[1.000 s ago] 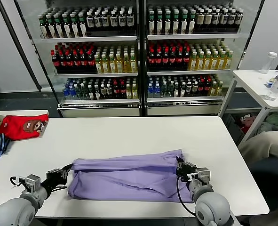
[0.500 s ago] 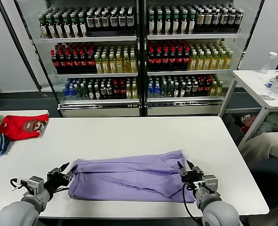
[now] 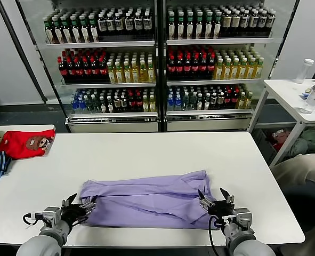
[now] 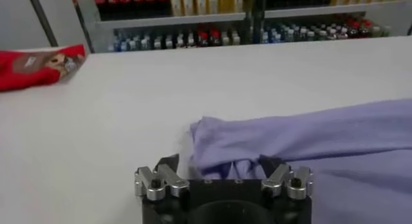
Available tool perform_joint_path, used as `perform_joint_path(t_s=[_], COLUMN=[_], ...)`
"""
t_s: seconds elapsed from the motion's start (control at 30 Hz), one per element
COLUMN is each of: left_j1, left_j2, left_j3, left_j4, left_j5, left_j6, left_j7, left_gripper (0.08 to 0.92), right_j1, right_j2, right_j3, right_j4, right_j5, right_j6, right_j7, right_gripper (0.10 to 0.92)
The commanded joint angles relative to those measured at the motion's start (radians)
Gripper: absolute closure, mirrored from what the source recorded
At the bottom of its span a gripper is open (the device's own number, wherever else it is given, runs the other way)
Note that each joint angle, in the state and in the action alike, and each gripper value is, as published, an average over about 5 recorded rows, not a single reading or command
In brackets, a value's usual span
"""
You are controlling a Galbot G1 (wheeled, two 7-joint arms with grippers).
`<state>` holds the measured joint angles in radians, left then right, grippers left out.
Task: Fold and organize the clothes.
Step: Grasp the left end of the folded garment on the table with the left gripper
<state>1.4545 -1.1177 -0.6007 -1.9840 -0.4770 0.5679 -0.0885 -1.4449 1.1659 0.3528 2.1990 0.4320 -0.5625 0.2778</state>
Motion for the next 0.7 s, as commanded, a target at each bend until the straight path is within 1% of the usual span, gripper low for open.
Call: perform_joint_path(t_s=[0.03,0.1,0.33,0.47,0.57,0.7], left_j1=[-0.014,-0.015,-0.034,-0.045,-0.032,0.012], left_j2=[-0.035,-0.034,-0.041,-0.047,-0.040,-0.005], left_j3=[0.026,0.025,0.031,0.027,-0.009,-0.128], left_j4=[0.030,0.033,0.051,0.048,0.008,-0.046], left_j5=[-0.060,-0.066,-0.068,-0.014,0.069,0.165], left_j6=[0.007,0.007,0.008,0.000,-0.014,-0.029], left_j7=[-0.087,-0.086,-0.085,-0.086,-0.087,-0.086], left_gripper=[0.222,0.269,0.476,0.589,0.675,0.788], right_j1=[-0.016,-0.014,-0.019,-0.023,-0.023,-0.021], right_j2=[0.009,0.014,0.031,0.033,0.033,0.033], right_j3=[-0.016,-0.023,-0.032,-0.028,-0.024,-0.022], right_j4=[0.008,0.003,-0.003,0.001,0.003,0.004], right_j5=[-0.032,-0.041,-0.071,-0.076,-0.078,-0.078], right_j6=[-0.001,0.001,0.006,0.008,0.008,0.009], right_j7=[-0.001,-0.001,-0.004,-0.005,-0.005,-0.005], right_gripper=[0.202,0.202,0.202,0.202,0.202,0.202])
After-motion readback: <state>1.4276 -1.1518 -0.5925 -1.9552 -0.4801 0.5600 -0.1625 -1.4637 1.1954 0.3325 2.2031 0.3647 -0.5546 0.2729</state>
